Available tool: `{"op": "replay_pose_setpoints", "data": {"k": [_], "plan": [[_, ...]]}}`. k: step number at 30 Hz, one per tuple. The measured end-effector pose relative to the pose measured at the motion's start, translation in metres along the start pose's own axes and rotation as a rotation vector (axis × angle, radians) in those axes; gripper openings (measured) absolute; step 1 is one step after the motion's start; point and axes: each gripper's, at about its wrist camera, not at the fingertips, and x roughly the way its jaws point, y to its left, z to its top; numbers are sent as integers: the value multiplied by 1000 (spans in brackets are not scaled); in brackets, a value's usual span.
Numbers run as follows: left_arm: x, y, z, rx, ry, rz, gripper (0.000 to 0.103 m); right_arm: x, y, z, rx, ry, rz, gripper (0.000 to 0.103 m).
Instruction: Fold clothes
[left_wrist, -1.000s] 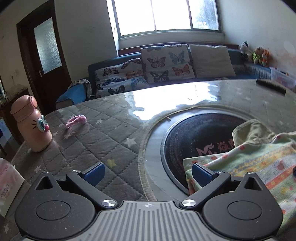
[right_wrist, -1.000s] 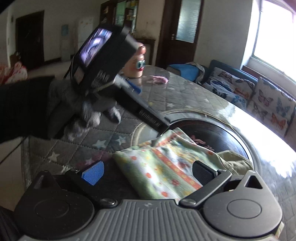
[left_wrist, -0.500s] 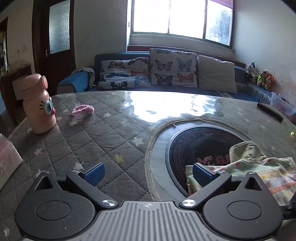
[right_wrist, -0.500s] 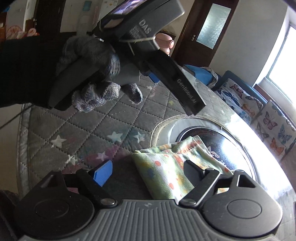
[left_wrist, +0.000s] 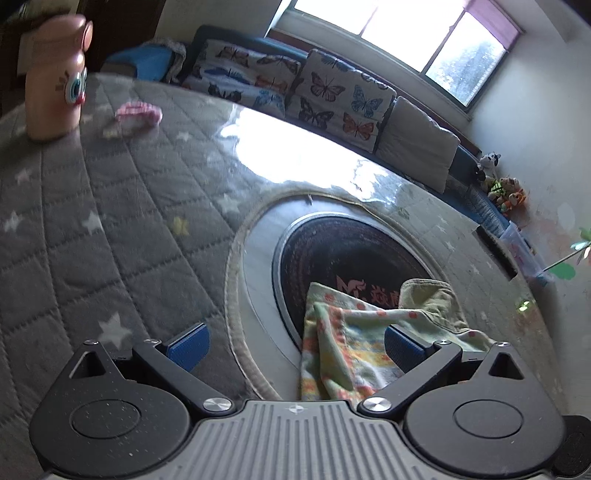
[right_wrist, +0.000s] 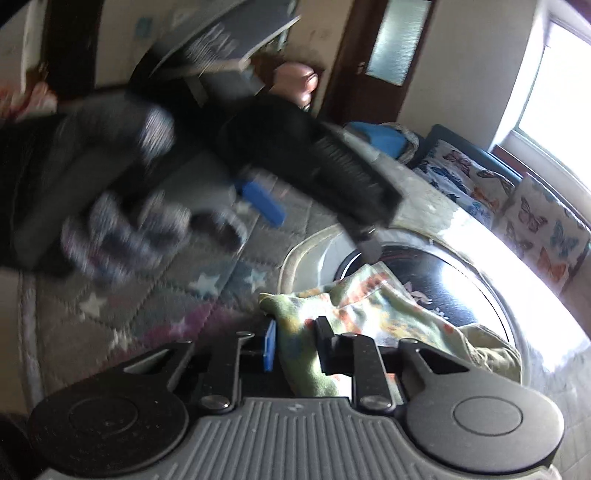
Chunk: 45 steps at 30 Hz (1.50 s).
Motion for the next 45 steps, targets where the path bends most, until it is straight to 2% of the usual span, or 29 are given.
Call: {"op": "replay_pose_setpoints", "data": {"k": [4, 9, 14, 17, 19, 20, 21, 22, 23, 25, 28, 32, 36, 39, 45], "plan": [[6, 5, -3, -124, 61, -85, 102, -11, -9, 1, 49, -33, 1, 17], [10, -2, -8, -187, 98, -143, 101, -24, -17, 0, 83, -72, -2, 15], [18, -4, -13, -262, 153, -223, 87, -33, -21, -3, 102, -93, 10, 15], [23, -6, -14, -283, 166, -238, 70, -37, -25, -7, 104, -102, 22, 15], [27, -4, -16, -302, 186, -255, 46, -40, -27, -9, 104, -98, 41, 15], [29, -4, -17, -307, 194, -254, 40, -42, -29, -10, 112, -100, 43, 16], [31, -3, -19, -310, 202, -253, 29, -43, -30, -12, 116, -99, 47, 17], [33, -3, -19, -306, 205, -246, 23, -44, -31, -13, 118, -98, 51, 20], [33, -2, -20, -301, 205, -238, 22, -46, -32, -15, 121, -98, 54, 25], [35, -1, -20, -295, 204, -231, 18, -53, -35, -22, 143, -97, 47, 27], [34, 1, -20, -291, 203, -229, 17, -64, -44, -36, 193, -88, 10, 37], [32, -4, -21, -252, 190, -213, 17, -71, -68, -56, 280, -62, -73, 39], [31, -7, -22, -225, 180, -202, 17, -80, -102, -85, 394, -19, -229, 41], [31, -11, -22, -198, 173, -188, 17, -83, -132, -106, 479, 9, -311, 46], [30, -18, -23, -153, 163, -166, 17, -79, -181, -142, 654, 15, -379, 51]]}}
